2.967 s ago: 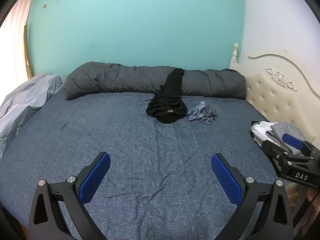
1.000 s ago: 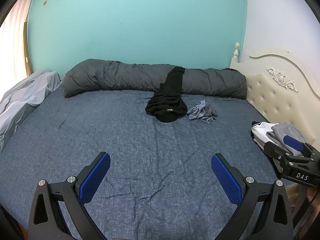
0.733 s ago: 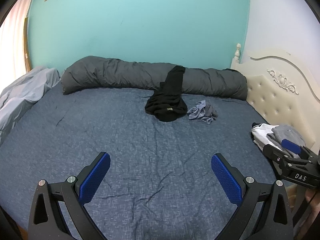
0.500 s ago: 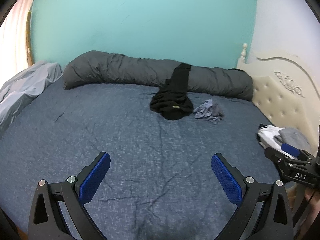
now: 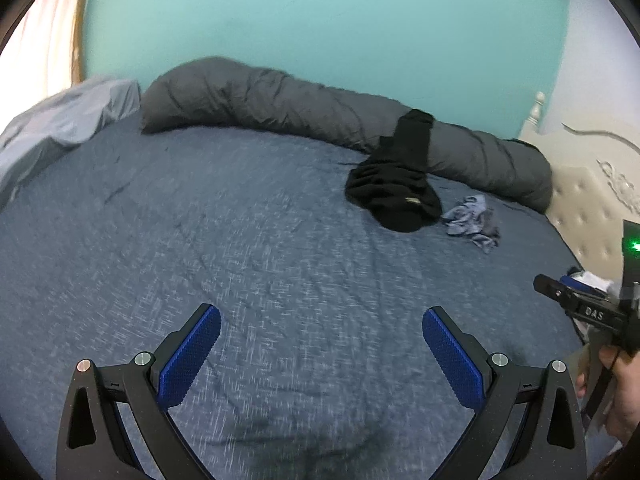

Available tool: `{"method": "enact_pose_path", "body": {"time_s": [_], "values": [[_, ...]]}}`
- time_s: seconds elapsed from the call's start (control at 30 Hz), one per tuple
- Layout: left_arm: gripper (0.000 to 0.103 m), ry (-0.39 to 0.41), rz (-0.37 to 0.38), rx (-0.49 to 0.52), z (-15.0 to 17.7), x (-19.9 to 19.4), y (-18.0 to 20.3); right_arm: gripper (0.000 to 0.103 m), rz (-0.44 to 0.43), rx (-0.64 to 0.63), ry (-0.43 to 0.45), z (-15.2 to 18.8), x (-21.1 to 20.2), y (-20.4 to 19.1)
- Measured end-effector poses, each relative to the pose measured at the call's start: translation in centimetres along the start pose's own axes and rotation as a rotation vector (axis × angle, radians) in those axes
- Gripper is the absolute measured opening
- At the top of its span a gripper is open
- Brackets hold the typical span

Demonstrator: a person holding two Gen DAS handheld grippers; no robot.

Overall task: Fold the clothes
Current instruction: 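Move the right tool to the black fleece garment and close on it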

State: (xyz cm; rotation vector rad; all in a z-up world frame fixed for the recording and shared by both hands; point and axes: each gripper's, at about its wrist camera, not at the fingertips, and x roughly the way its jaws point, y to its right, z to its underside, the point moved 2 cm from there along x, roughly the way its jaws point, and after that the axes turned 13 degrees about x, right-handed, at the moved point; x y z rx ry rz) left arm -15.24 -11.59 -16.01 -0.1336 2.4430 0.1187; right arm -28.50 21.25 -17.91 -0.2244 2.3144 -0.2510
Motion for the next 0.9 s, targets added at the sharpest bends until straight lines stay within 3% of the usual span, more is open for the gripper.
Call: {"method": "enact_pose_path", "body": {"time_s": [0.13, 0.47, 0.9], "values": [[0.103, -0.006, 0.004, -0.055, 1.1, 2.7, -1.8, 0.099, 0.009, 0.015, -0.005, -1.8, 4.6, 0.3], [0.103, -0.017, 0.036, -0.151, 3.4, 7.9, -5.4, 0.099, 0.019, -0.102, -0.007, -4.9, 14.8, -2.3], [0.103, -0.009, 0.006, -0.192, 5.2, 9.3, -7.6, 0.103, 0.004, -0.072, -0.011, -8.1, 23.6, -4.2]]}}
